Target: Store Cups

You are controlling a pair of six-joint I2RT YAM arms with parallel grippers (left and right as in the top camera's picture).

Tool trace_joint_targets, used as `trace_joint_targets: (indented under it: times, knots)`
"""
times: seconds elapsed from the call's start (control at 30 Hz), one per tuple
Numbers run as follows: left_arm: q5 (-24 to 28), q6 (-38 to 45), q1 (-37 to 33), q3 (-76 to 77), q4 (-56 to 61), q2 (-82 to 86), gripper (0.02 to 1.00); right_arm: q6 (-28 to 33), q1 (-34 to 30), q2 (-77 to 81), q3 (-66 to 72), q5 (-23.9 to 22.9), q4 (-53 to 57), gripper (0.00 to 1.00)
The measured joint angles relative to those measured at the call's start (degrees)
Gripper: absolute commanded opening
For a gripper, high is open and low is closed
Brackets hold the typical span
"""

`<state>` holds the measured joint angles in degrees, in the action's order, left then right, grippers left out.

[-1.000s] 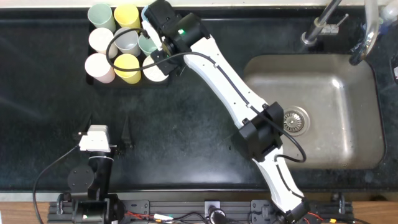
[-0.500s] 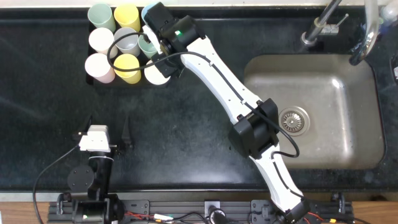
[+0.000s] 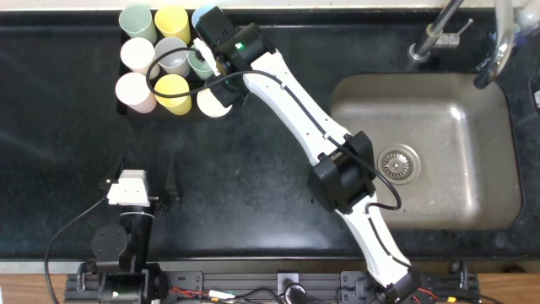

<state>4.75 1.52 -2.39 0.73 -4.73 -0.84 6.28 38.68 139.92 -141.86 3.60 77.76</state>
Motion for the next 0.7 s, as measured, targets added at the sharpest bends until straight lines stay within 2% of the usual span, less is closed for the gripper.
trace_joint_targets:
  times: [0.03, 0.07, 0.1, 0.17, 0.2, 0.47, 0.7]
  knots:
    - [0.0, 0.0, 0.0, 0.0, 0.0, 0.0, 1.000, 0.0, 0.0, 0.0, 0.0, 0.0, 0.0, 0.165]
    - [0.0, 0.0, 0.0, 0.0, 0.0, 0.0, 0.998, -0.1, 0.0, 0.0, 0.0, 0.0, -0.1, 0.395]
    - [0.0, 0.0, 0.0, 0.0, 0.0, 0.0, 1.000, -0.2, 0.0, 0.0, 0.0, 0.0, -0.1, 0.682]
    - [0.0, 0.0, 0.0, 0.0, 0.0, 0.0, 1.000, 0.1, 0.0, 0.0, 0.0, 0.0, -0.2, 0.939]
    - [0.0, 0.0, 0.0, 0.0, 0.0, 0.0, 1.000, 0.2, 0.0, 0.0, 0.0, 0.0, -0.2, 0.998]
    - [0.0, 0.0, 0.0, 0.0, 0.0, 0.0, 1.000, 0.4, 0.0, 0.0, 0.0, -0.3, -1.0, 0.996]
    - [0.0, 0.0, 0.0, 0.0, 0.0, 0.0, 1.000, -0.5, -0.8, -0.7, -0.3, -3.4, 1.1, 0.996]
